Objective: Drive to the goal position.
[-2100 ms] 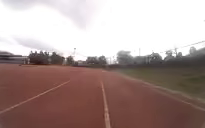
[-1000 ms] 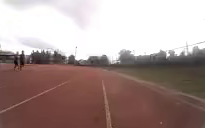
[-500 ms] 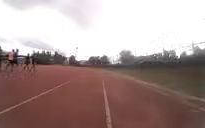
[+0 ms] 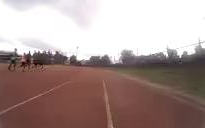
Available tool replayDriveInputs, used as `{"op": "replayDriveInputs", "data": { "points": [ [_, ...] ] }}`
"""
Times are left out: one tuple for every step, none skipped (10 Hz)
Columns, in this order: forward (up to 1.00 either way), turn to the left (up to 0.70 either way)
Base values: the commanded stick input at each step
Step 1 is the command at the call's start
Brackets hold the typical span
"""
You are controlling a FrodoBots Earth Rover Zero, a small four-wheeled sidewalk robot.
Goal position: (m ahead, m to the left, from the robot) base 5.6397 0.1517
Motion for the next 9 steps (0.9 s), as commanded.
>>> {"op": "replayDriveInputs", "data": {
  "points": [
    [0.70,0.00],
    [0.70,0.00],
    [0.70,0.00],
    [0.70,0.00],
    [0.70,0.00],
    [0.70,0.00],
    [0.70,0.00],
    [0.70,0.00],
    [0.70,0.00]
  ]
}}
